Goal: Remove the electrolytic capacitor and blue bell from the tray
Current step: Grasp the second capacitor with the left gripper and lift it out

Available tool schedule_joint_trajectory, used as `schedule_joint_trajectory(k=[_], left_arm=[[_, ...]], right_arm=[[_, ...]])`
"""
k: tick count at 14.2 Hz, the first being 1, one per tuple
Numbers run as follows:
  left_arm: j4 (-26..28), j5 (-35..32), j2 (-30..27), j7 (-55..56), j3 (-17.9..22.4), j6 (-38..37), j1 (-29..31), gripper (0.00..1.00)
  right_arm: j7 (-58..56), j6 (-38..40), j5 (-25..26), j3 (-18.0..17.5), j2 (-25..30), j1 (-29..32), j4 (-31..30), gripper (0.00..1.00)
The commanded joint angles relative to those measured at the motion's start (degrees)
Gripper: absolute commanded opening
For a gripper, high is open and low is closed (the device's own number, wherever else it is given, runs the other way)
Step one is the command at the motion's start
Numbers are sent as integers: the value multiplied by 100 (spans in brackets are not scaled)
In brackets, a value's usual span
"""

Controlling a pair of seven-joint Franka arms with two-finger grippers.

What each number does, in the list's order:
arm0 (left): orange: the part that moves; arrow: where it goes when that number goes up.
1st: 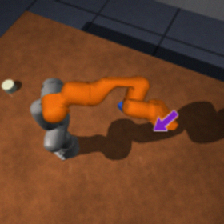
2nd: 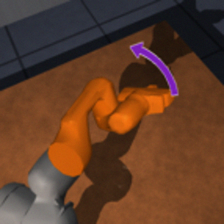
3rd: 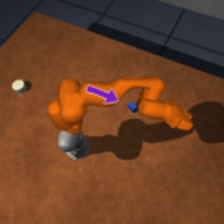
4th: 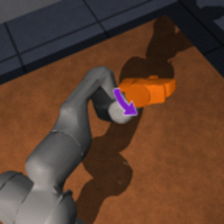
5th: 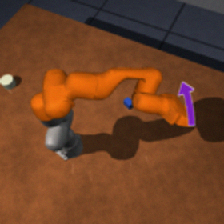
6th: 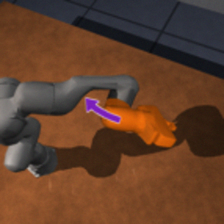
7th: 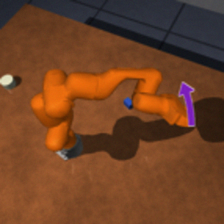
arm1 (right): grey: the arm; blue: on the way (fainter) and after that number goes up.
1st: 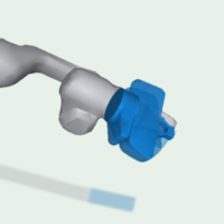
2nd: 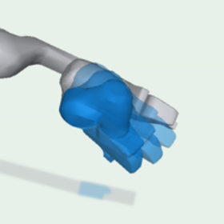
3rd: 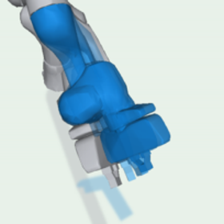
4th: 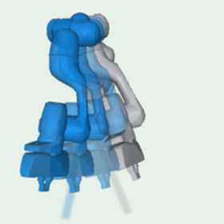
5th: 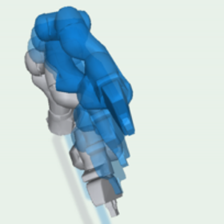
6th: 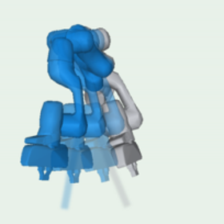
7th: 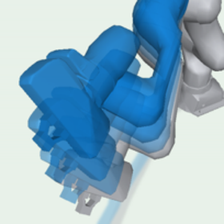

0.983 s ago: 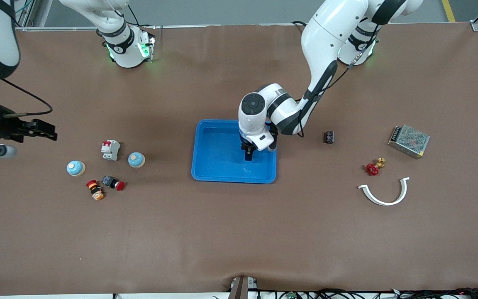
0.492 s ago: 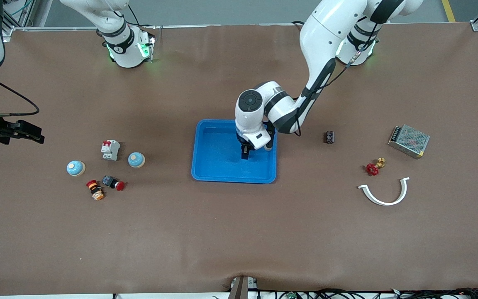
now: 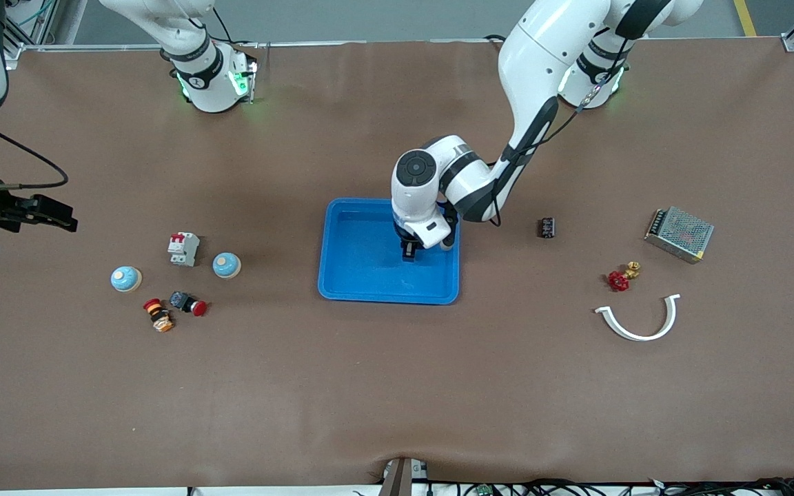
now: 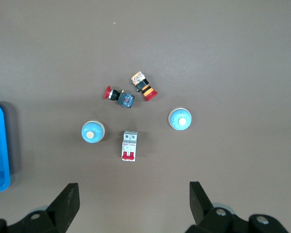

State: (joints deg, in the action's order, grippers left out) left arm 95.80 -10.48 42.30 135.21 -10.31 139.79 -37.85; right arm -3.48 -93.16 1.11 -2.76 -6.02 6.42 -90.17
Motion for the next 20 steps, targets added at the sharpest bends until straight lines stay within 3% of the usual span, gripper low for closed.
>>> schedule_joint_trajectory(k=[1,6,10,13,16,20], left_arm=[[1,-208,-90,-194,38,-188,-29,0],[-69,-218,-240,-565,29,-575,23,0],[-648,-147,-249,-1021,20,-1338,102,0],[-747,-77,-485,-1863,2,-1621,199,0],[-712,45,-819,-3189,-42,-2025,427,0],[-142,143,-1311,-4904,-42,-2193,665,0]], right_arm=[[101,140,-171,-58,302,87,-18,100],[101,18,-181,-58,872,70,-596,100],[93,-561,-163,-58,1593,70,-1528,100],[14,-563,-146,-31,1490,131,-1224,100],[40,-222,-128,-23,954,158,-555,100],[75,-185,-163,-23,883,158,-554,100]])
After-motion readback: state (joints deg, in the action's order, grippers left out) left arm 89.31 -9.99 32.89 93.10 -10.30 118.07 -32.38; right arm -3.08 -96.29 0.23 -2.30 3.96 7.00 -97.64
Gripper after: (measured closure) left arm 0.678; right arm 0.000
